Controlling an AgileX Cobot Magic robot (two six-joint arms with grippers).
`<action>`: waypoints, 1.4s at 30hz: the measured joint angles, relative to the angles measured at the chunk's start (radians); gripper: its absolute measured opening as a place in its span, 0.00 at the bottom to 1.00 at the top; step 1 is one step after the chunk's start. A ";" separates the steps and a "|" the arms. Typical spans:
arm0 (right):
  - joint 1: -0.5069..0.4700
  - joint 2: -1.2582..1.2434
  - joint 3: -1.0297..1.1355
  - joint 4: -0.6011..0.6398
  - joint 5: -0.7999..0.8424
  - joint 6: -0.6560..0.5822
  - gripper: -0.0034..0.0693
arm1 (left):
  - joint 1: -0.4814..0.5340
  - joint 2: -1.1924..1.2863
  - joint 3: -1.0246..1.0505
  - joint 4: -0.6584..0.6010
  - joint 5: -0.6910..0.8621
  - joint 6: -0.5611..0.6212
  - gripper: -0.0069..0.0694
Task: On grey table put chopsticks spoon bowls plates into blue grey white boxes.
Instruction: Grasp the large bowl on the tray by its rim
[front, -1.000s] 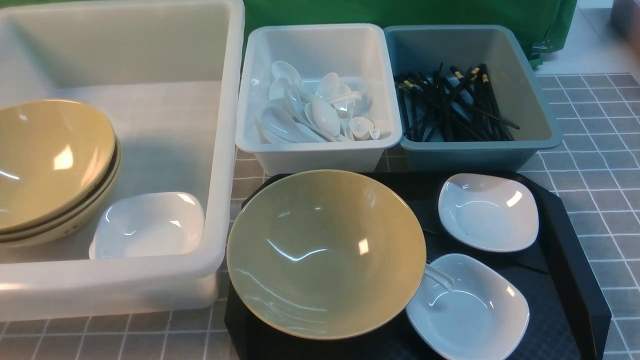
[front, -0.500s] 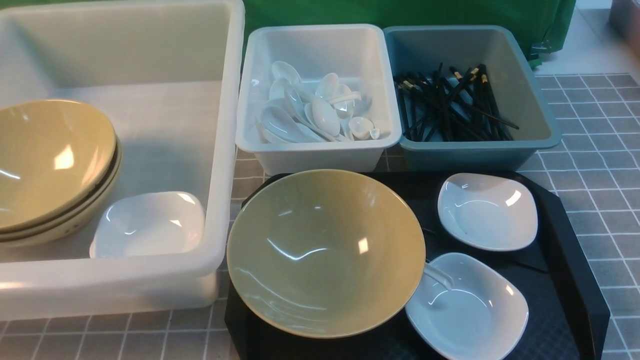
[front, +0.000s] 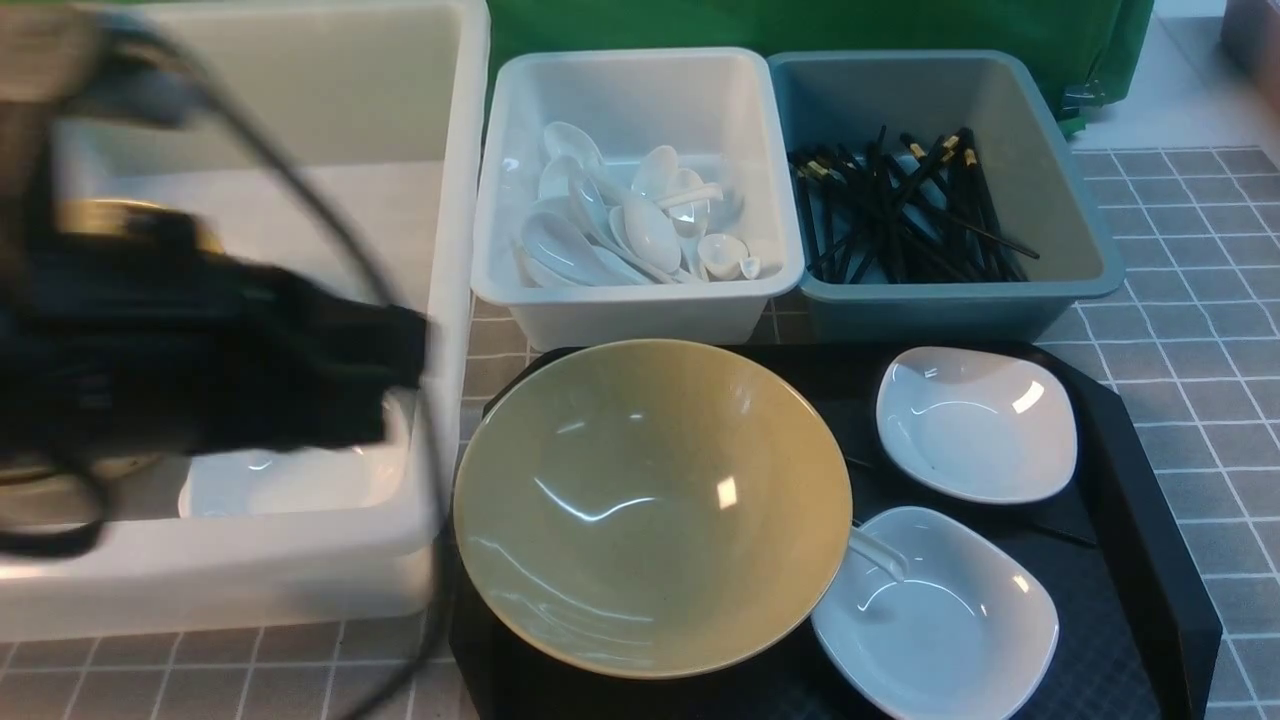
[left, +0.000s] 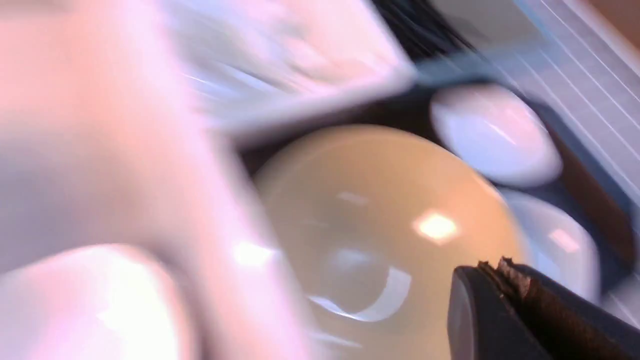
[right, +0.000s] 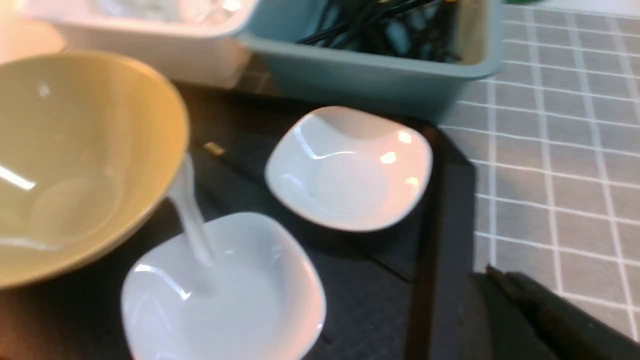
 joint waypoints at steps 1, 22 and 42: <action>0.005 0.004 0.000 0.006 -0.006 -0.021 0.09 | -0.025 0.032 -0.017 -0.025 0.010 0.028 0.08; 0.032 0.032 0.136 0.023 -0.231 -0.198 0.09 | -0.131 0.777 -0.539 0.532 0.214 -0.010 0.55; 0.032 0.032 0.136 0.023 -0.255 -0.182 0.10 | -0.130 0.992 -0.547 0.561 0.177 -0.025 0.60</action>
